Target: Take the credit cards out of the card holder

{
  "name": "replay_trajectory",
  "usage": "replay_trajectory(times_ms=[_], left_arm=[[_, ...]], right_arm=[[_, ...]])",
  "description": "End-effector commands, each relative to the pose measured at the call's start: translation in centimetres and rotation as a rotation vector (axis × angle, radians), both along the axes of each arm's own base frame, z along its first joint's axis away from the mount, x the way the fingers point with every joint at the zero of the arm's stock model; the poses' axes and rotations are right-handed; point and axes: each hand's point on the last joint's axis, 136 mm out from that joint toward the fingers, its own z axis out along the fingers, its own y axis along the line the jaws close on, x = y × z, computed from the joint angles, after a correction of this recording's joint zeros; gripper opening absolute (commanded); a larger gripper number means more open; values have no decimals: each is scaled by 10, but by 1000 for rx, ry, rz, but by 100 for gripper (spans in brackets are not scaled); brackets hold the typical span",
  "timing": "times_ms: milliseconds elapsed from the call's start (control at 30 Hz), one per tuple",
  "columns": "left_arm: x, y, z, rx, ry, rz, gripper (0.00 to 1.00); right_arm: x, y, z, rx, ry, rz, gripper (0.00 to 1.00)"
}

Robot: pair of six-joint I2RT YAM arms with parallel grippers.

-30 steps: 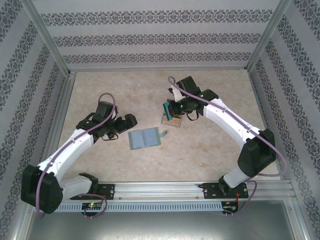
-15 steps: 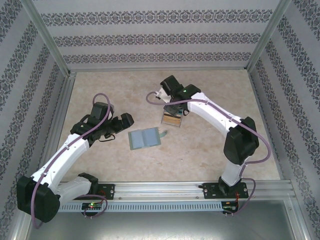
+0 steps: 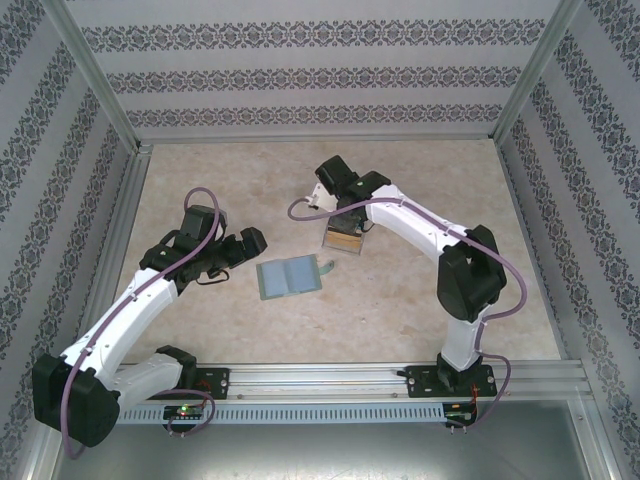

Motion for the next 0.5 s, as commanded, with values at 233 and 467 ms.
replay_trajectory(times_ms=[233, 467], left_arm=[[-3, 9, -8, 33, 36, 21, 100], [-2, 8, -8, 33, 37, 18, 100]], right_arm=[[1, -15, -35, -63, 48, -3, 0], [5, -17, -47, -80, 65, -15, 0]])
